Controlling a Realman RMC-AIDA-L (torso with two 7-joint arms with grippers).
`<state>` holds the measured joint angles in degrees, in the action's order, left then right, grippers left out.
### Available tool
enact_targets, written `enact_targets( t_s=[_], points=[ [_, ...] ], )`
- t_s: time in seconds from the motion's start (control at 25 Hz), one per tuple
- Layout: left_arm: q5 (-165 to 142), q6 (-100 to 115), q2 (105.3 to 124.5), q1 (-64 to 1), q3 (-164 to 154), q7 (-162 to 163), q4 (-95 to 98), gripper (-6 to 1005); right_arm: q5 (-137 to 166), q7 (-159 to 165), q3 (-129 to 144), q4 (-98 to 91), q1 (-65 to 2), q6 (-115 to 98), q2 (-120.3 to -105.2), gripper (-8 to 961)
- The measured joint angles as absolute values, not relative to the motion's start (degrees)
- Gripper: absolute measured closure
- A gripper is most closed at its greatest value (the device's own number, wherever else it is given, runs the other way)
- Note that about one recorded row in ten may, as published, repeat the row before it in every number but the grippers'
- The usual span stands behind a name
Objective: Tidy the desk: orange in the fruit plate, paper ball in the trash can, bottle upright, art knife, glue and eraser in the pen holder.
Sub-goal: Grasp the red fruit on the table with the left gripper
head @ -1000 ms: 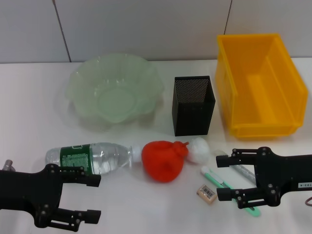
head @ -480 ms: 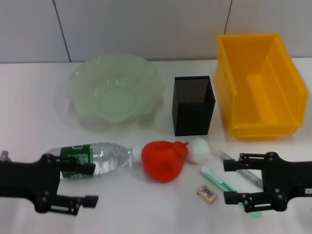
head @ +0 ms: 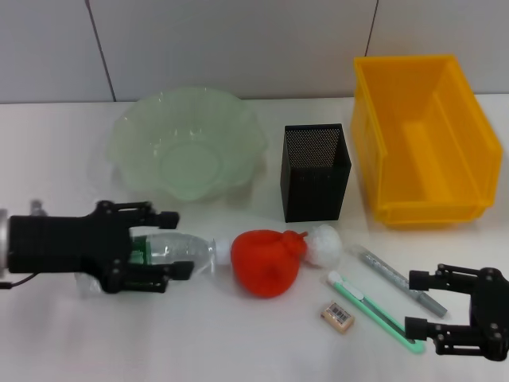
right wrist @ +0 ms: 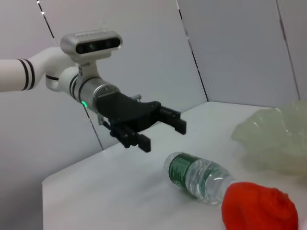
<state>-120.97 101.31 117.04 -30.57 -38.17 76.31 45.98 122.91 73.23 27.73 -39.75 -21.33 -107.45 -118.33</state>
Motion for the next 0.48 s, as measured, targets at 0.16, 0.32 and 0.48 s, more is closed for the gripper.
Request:
enact_targets(
  t_s=[0.16,0.32,0.48],
  points=[
    [-121.3,100.0,118.12,-32.4,-38.9,76.3,46.0,202,123.0,73.2,27.2,-39.8,-20.5,-108.1,-118.30,176],
    [-121.1,98.5,118.44,-33.1,-41.3,76.8,45.7,201,123.2,73.2,27.0,-39.9,-20.1,-108.1,-118.30,176],
    [-120.9,97.5,118.69,-33.4,-42.0,76.9,45.1,201,123.2,73.2,27.0,-39.9,-20.0,-108.1,-118.30,176]
  ],
)
